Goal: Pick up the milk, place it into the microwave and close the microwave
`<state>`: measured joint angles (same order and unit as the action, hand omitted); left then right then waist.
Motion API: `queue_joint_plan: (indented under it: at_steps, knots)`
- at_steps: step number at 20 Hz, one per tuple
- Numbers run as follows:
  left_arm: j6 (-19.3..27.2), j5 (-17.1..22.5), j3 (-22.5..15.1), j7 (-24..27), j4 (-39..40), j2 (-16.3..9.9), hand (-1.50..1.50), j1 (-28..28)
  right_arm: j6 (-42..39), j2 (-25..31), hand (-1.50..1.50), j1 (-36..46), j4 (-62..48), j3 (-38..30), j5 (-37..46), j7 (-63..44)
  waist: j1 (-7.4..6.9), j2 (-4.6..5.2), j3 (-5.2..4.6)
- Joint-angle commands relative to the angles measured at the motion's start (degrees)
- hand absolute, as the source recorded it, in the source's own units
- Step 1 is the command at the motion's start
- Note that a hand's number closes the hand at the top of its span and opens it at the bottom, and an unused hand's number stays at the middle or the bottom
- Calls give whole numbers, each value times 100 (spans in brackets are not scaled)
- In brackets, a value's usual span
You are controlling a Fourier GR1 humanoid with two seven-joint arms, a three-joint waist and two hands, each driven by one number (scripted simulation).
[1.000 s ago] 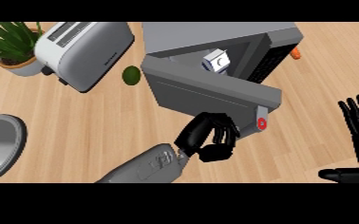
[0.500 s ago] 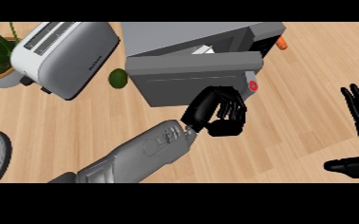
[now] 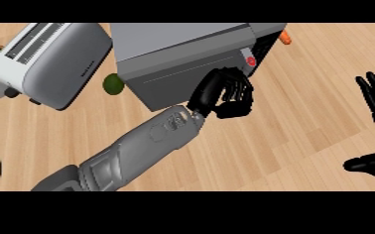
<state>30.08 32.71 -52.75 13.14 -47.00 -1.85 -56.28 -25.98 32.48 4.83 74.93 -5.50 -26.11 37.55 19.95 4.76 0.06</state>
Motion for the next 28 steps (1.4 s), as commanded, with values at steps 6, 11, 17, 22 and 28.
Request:
queue_joint_plan:
  at_steps: [6,11,17,22,28]
  knots:
    - [142,299,132,34,172,173,150,-680,-621,103,-150,368,134,200,-322,-112,227,53,32]
    - [251,419,57,105,167,171,150,-651,-847,201,-150,453,265,408,-403,-364,275,68,26]
    - [373,544,-9,176,153,171,150,-658,-1298,548,150,791,820,776,-150,-473,287,11,16]
    - [421,695,8,156,260,172,150,-734,-1551,615,150,869,1296,1061,-182,-567,420,-7,27]
    - [515,828,6,182,353,171,150,-767,-1554,624,150,908,1725,1290,-300,-807,539,14,25]
